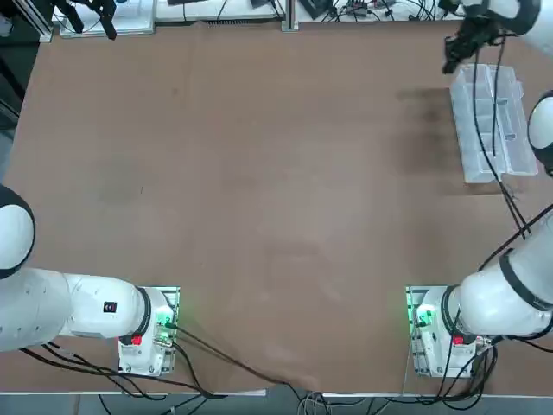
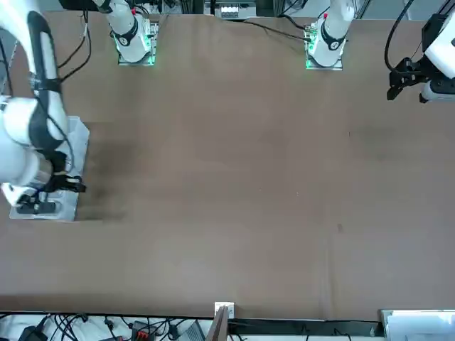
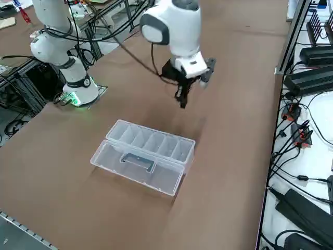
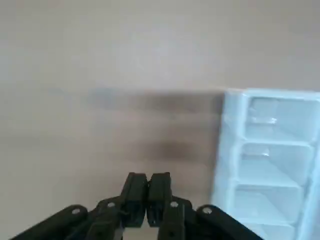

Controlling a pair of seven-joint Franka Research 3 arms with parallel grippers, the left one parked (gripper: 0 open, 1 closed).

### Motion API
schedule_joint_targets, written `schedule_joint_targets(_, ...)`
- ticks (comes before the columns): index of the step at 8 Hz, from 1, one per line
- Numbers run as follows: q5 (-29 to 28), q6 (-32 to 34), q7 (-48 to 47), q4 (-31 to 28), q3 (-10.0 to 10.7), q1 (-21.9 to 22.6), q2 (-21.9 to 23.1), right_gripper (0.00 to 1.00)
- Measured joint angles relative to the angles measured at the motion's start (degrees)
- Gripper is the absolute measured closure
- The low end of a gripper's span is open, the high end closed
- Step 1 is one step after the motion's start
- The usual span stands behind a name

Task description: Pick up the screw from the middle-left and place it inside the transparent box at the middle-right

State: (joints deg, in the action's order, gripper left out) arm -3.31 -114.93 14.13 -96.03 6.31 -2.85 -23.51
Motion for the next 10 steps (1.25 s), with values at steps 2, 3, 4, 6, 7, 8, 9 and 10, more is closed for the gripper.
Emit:
schedule_joint_targets(2, 0.9, -1.6, 6.1, -3.1, 0.0, -3.1, 0.2, 0.95)
schedule_joint_targets(3, 1.2, -3.5, 8.1, -4.7, 0.0, -3.8, 0.3, 0.95)
schedule_joint_targets(4, 1.4, -5.0, 10.6, -6.0, 0.1, -4.7, 0.5, 0.95)
schedule_joint_targets(6, 1.6, -5.8, 15.6, -6.7, 0.2, -7.9, 0.7, 0.95)
schedule_joint_targets(7, 1.6, -5.8, 17.6, -6.8, 0.3, -9.6, 0.7, 0.95)
schedule_joint_targets(8, 1.6, -6.1, 19.0, -7.1, 0.3, -10.8, 0.6, 0.95)
schedule_joint_targets(9, 1.6, -7.0, 19.7, -7.6, 0.3, -11.5, 0.5, 0.95)
schedule_joint_targets(10, 1.6, -8.1, 19.8, -8.1, 0.3, -11.6, 0.2, 0.95)
